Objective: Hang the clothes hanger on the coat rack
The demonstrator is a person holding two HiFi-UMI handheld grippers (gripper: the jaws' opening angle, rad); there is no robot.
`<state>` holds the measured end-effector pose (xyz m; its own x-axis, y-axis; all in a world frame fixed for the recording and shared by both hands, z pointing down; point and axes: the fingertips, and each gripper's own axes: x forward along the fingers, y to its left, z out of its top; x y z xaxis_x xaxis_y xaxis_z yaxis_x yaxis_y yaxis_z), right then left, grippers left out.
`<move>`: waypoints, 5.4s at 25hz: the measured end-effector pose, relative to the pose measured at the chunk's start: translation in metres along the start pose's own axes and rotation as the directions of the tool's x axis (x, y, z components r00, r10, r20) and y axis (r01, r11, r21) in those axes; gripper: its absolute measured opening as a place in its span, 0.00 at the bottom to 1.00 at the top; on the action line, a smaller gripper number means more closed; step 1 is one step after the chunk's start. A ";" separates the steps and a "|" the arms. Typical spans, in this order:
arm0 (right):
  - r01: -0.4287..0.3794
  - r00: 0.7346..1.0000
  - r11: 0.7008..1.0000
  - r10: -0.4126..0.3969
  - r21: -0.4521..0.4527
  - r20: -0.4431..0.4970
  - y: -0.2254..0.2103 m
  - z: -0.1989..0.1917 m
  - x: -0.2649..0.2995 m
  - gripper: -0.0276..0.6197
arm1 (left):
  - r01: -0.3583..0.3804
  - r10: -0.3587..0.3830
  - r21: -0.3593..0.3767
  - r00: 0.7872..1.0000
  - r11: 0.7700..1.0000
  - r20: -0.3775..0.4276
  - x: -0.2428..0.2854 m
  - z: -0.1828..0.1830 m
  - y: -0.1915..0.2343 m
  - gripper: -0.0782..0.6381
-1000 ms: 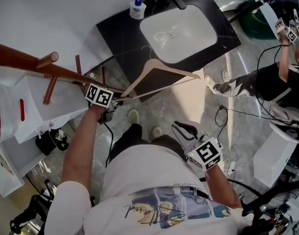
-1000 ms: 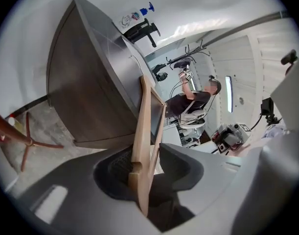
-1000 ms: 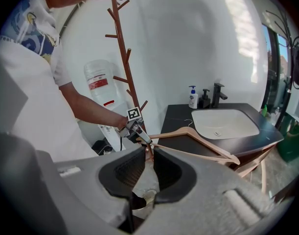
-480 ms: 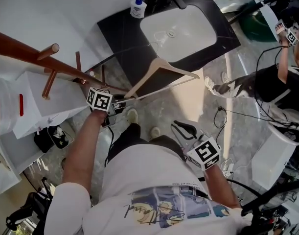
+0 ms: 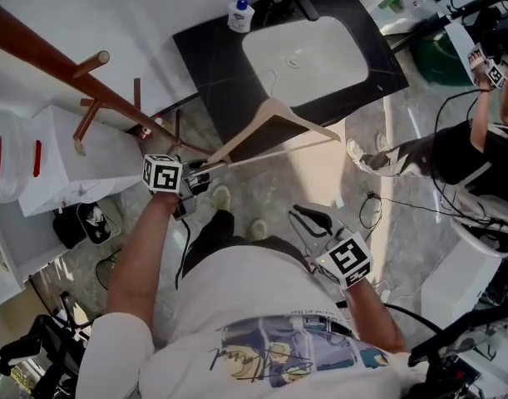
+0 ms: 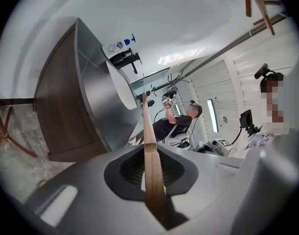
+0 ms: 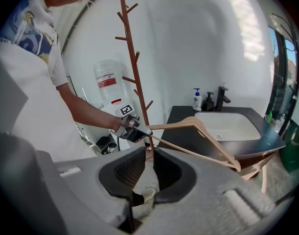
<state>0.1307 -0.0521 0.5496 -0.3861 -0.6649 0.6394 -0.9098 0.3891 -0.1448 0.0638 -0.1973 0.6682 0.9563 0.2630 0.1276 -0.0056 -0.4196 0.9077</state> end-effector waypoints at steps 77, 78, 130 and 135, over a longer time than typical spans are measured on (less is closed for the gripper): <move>-0.322 0.943 0.922 0.333 -0.216 0.018 0.061 -0.013 -0.007 0.12 | -0.086 -0.497 0.543 0.304 0.835 0.813 -0.292 0.125 -0.458 0.15; -0.323 0.942 0.922 0.334 -0.215 0.017 0.060 -0.012 -0.005 0.12 | -0.092 -0.497 0.543 0.296 0.835 0.815 -0.295 0.127 -0.458 0.15; -0.328 0.941 0.904 0.338 -0.273 -0.011 0.042 0.063 0.051 0.12 | -0.455 -0.257 0.357 0.268 0.816 0.929 -0.364 0.172 -0.320 0.16; -0.334 0.939 0.903 0.344 -0.271 -0.009 0.042 0.063 0.052 0.12 | -0.459 -0.239 0.336 0.256 0.823 0.937 -0.366 0.177 -0.315 0.16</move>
<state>0.0630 -0.1106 0.5287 -0.6744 -0.4846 0.5571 -0.6514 0.7458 -0.1398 -0.2327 -0.3149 0.2645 0.5197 -0.6459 -0.5592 -0.3455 -0.7575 0.5539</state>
